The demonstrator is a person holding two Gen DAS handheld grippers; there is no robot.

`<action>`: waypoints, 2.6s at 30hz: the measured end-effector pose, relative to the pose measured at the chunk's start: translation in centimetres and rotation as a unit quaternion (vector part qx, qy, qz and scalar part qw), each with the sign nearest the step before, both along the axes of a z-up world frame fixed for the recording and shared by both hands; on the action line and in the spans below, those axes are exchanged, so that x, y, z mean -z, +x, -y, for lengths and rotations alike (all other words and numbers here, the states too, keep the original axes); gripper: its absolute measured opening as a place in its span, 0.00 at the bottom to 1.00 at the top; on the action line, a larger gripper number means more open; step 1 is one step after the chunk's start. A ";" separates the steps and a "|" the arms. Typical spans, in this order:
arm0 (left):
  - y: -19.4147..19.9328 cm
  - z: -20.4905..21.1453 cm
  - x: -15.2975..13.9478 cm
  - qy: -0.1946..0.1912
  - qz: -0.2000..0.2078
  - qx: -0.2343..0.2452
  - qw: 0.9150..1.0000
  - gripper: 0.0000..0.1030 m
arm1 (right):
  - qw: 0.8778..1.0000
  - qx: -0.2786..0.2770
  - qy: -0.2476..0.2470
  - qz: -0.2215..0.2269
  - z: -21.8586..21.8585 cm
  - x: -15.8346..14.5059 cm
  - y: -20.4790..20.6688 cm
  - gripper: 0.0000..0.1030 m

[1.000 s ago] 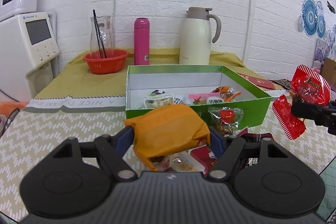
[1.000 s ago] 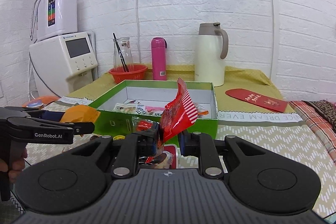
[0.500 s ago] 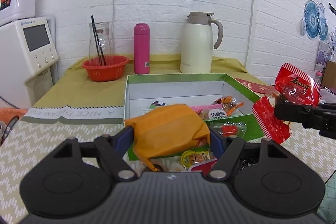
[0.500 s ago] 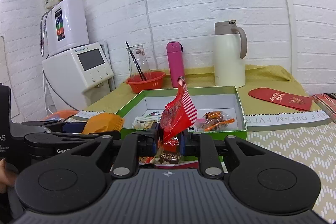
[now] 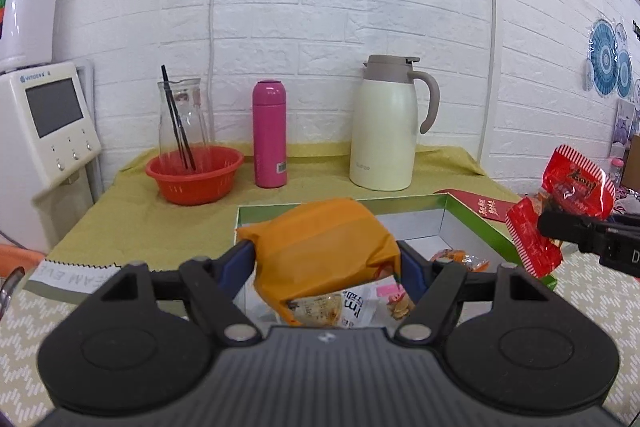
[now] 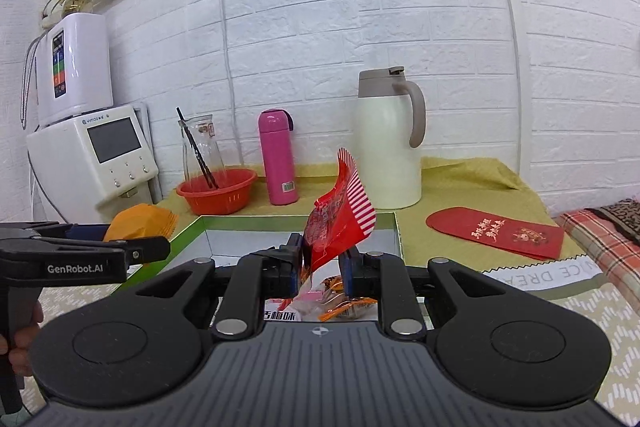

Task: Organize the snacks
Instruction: 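Lift both snacks into the green box and open both tools, then grasp the red licorice strips with the left tool while the right tool grasps the clear nut-cake packet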

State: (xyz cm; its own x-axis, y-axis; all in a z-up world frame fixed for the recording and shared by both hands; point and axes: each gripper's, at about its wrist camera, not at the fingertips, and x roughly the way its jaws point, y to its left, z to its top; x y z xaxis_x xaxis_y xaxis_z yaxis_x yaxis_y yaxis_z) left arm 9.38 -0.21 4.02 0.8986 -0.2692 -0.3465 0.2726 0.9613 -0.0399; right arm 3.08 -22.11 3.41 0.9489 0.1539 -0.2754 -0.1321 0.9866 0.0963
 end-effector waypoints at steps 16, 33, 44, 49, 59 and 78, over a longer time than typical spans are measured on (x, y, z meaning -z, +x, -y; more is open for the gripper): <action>4.8 0.8 4.2 0.002 -0.063 0.004 0.998 0.76 | 0.991 -0.023 0.071 -0.112 0.6 4.1 5.8 0.39; -1.1 -2.8 1.4 0.025 -0.001 -0.005 1.000 0.89 | 1.000 -0.003 0.011 -0.017 0.3 1.4 0.2 1.00; -8.0 -3.4 5.2 0.090 -0.025 0.100 0.991 0.93 | 0.994 -0.058 0.015 -0.093 -2.9 2.7 -1.9 0.94; -7.8 -3.0 6.8 0.098 -0.051 0.132 0.985 0.94 | 0.987 -0.038 0.027 -0.156 -4.1 4.1 -0.4 1.00; -6.5 -2.8 8.7 0.096 -0.112 0.136 0.980 0.81 | 0.983 -0.035 -0.034 -0.176 -7.2 5.1 1.6 1.00; -8.4 -4.1 7.8 0.078 -0.107 0.098 0.986 0.34 | 0.988 -0.031 0.019 -0.150 -5.9 5.2 0.3 0.74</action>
